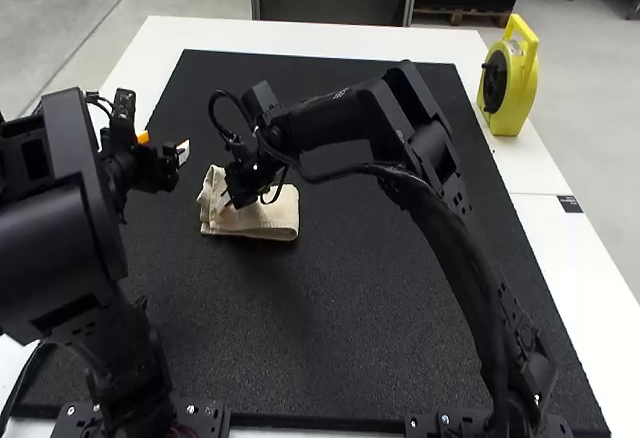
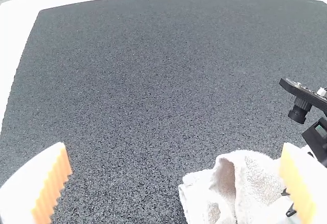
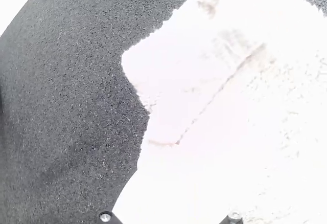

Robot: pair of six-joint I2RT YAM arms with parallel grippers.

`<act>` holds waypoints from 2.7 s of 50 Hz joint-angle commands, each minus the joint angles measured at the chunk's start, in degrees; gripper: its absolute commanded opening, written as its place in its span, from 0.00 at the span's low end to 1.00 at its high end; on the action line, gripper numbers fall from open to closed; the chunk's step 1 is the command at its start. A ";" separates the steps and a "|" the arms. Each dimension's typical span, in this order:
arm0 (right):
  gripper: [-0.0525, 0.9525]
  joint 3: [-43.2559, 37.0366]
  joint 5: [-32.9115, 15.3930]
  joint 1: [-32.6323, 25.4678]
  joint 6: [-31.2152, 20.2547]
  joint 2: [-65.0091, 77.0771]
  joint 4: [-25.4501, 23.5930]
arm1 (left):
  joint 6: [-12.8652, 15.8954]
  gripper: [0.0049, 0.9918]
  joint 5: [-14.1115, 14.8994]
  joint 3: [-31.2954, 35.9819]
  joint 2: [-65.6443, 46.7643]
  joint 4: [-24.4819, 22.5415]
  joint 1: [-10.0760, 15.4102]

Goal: Fold the towel.

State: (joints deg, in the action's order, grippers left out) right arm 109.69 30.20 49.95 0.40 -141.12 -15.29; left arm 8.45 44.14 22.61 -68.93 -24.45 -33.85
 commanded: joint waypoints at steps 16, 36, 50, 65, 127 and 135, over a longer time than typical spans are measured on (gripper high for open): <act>0.04 9.58 4.43 -1.35 1.18 0.67 -5.63 | -0.71 0.97 -0.11 0.06 1.25 0.10 0.36; 0.04 10.72 4.96 -3.99 1.09 3.39 -9.32 | -0.71 0.97 -0.28 0.06 1.25 -0.07 0.36; 0.04 9.23 5.84 -7.68 0.83 6.38 -11.69 | -0.80 0.97 -0.63 0.06 1.25 0.01 0.80; 0.04 2.72 5.93 -8.47 -0.40 10.60 -13.28 | -2.38 0.97 -1.16 0.15 1.25 -0.87 3.87; 0.04 -14.24 5.49 -6.36 2.32 11.92 -0.44 | -3.79 0.97 -1.78 0.15 3.01 -0.87 3.96; 0.04 -14.24 5.49 -6.01 2.85 11.13 0.61 | -3.79 0.97 -1.78 0.06 3.36 -0.78 3.79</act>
State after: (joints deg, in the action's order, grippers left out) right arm 95.31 35.31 43.40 2.37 -128.84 -15.46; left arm 5.06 42.83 22.63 -67.42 -25.10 -30.22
